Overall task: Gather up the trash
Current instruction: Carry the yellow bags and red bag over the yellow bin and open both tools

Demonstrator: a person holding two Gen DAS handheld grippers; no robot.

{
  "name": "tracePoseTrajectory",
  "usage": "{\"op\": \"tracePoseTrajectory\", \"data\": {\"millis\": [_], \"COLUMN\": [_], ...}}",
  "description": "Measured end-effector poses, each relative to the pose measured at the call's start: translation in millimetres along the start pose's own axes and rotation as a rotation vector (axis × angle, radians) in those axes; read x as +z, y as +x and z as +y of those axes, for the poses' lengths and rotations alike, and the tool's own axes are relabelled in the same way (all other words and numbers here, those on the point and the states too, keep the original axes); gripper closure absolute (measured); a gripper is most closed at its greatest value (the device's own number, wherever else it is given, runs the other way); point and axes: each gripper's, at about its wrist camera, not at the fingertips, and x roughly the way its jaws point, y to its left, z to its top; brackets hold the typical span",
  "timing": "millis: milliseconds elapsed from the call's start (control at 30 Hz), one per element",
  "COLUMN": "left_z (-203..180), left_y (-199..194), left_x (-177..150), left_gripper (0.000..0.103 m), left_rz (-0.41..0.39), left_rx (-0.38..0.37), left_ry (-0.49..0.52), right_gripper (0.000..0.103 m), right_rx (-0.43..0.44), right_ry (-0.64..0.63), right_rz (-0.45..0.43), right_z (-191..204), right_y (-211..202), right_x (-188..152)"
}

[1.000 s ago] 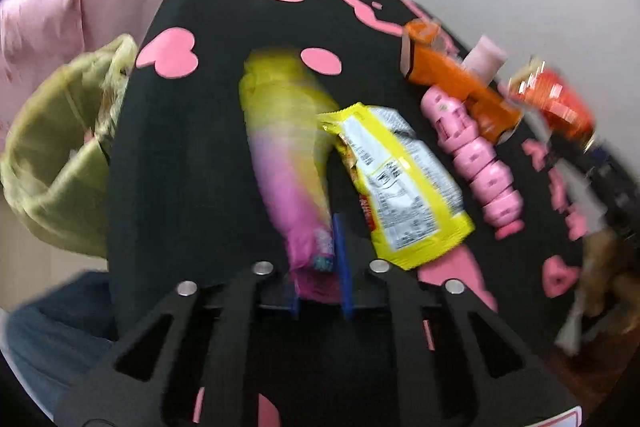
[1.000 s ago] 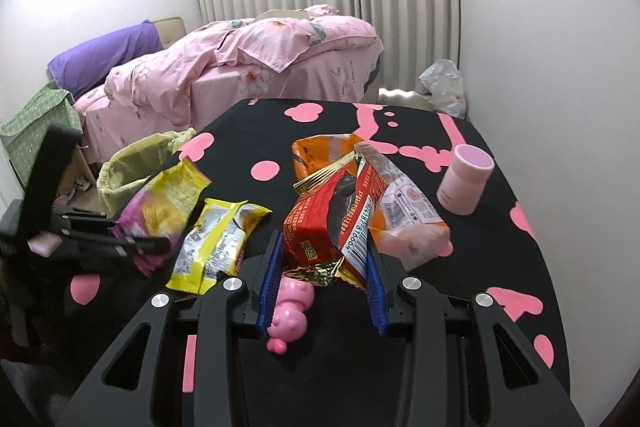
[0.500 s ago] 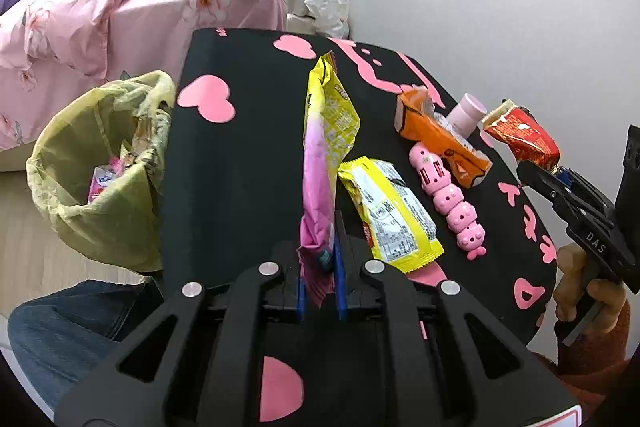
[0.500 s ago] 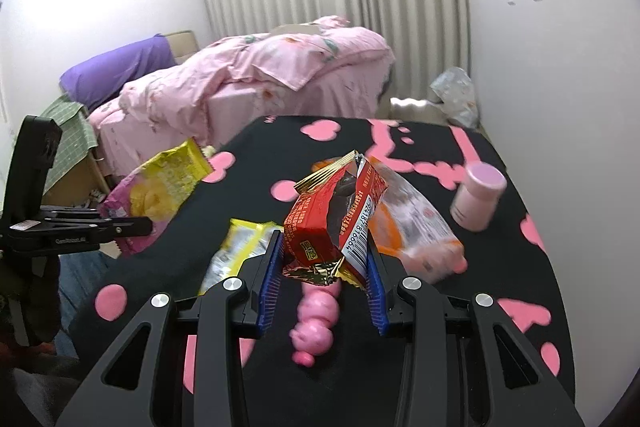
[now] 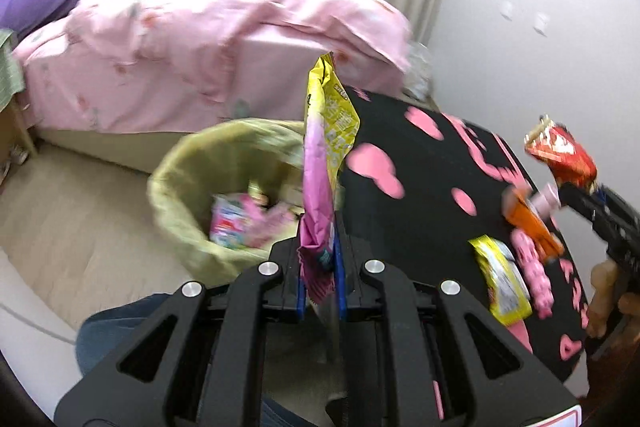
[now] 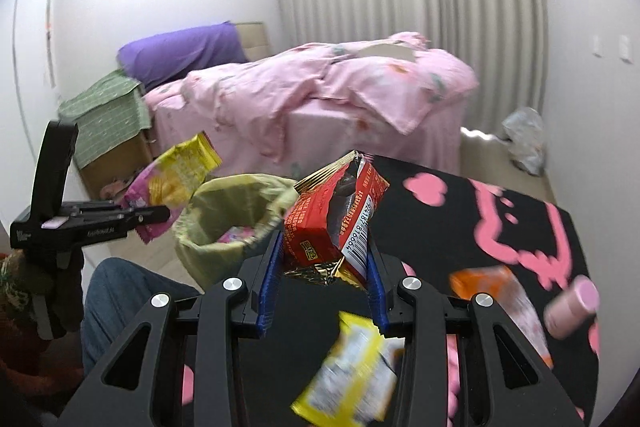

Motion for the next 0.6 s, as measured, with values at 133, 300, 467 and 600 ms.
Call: {"op": "tracePoseTrajectory", "data": {"millis": [133,300,467,600], "left_z": [38.4,72.4,84.8,85.4], "left_y": [4.2,32.7,63.0,73.1], "left_x": [11.9,15.6,13.8,13.8], "left_gripper": [0.093,0.093,0.093,0.093], "left_rz": [-0.025,0.000,0.040,0.046], "left_rx": [0.028,0.060,0.067,0.083], "left_ry": [-0.081,-0.156,-0.196,-0.190], "right_gripper": [0.067,0.067,0.067,0.067], "right_rx": [0.065,0.149,0.234,0.264], "right_ry": [-0.060,-0.114,-0.122,-0.152], "right_rz": [0.022,0.075,0.119,0.141], "right_z": [23.7,48.2,61.5,72.1], "right_y": [33.6,98.6,152.1,182.3], "right_x": [18.5,38.8,52.5,56.2]}}
